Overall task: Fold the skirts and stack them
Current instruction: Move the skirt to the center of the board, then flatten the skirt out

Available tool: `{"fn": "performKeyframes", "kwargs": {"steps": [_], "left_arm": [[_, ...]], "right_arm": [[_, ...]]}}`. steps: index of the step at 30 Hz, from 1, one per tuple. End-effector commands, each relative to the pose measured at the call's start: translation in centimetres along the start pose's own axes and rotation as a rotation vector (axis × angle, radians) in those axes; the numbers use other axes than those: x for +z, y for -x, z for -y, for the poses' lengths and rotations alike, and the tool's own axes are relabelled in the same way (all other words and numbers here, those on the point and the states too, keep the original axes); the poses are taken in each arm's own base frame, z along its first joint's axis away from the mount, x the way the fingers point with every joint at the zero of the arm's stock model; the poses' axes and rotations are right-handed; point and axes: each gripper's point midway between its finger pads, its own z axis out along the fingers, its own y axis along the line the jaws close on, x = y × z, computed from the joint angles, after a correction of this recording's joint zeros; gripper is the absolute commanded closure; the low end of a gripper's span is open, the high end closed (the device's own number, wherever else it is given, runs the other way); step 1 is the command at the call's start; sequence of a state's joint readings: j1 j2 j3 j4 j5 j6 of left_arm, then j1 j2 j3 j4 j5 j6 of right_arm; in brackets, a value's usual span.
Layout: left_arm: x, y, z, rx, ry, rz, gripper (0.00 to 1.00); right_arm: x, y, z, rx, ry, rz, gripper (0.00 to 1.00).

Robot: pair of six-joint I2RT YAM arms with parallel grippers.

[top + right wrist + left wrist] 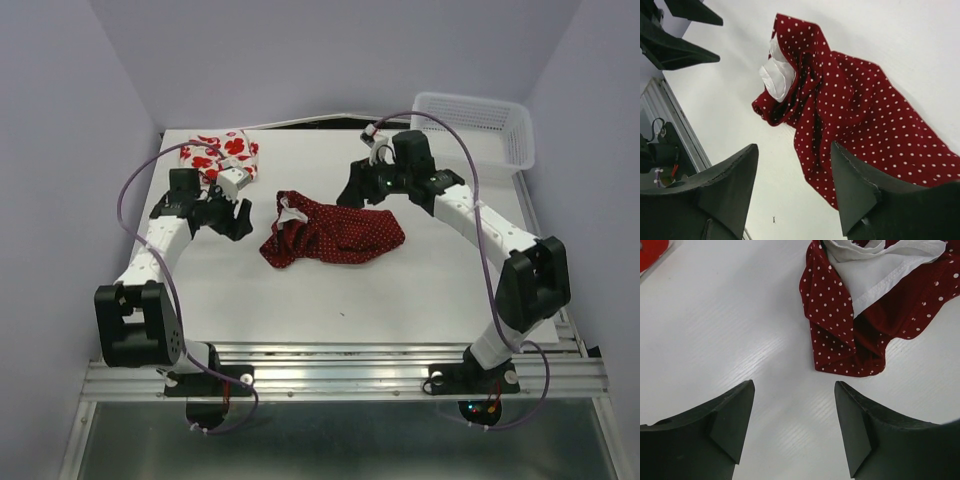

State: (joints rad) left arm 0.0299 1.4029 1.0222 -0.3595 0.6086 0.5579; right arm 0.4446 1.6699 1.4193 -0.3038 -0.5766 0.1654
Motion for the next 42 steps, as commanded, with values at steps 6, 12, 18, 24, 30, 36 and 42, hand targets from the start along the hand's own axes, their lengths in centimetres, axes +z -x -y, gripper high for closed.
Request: {"fn": "performKeyframes", "kwargs": {"steps": [6,12,18,24,30,36,42], "left_arm": [[6.6,-0.2,4.8,-0.117,-0.159,-0.035,0.28],[8.4,-1.0,5.3,-0.176,-0.168,-0.065,0.3],[9.3,-2.2,3.5,-0.213,-0.078,-0.106,0.53],[8.2,-2.4,0.2,-0.264,0.012,-0.086,0.83],[8.1,-2.6,0.2,-0.258,-0.003,-0.098,0.98],[8.3,-3.1,-0.9,-0.261,0.03,-0.115,1.0],[8.5,-3.4,-0.9,-0.27,0.021,-0.125,1.0]], "right_arm": [[4.3,-2.7,-1.3,0.075,0.085,-0.073,0.54],[6.5,-3.3,-1.5,0.086,0.061,-0.056,0.59],[8.7,-4.4,-1.9,0.09,0.053,-0.062,0.58],[11.1,-4.8,-0.8,0.074,-0.029,-0.076,0.56],[12.3,-4.6,-1.9,0.072,-0.03,-0.065,0.53],[12.2,-3.5,-3.7,0.057,0.004,-0.039,0.48],[12.5,-2.7,-6.5,-0.012,-0.019,-0.01,0.54]]}}
